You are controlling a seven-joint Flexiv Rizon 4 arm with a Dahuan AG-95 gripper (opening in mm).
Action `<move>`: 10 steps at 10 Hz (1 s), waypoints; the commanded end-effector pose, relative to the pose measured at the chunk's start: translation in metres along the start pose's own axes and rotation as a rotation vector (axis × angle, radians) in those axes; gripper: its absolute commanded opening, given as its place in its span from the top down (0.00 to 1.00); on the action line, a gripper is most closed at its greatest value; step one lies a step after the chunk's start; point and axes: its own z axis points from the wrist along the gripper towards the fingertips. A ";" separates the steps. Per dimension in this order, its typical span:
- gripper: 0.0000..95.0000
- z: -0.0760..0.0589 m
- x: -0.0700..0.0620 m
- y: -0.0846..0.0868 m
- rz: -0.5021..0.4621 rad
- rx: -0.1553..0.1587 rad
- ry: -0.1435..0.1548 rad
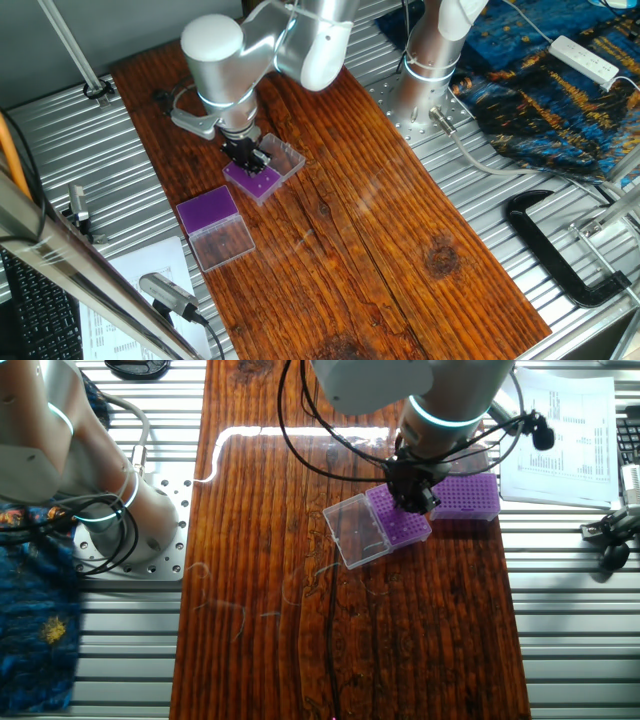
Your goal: Transfer all small pipette tips from one holder to another
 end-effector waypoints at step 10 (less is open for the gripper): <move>1.00 -0.050 -0.043 -0.011 -0.004 0.006 -0.001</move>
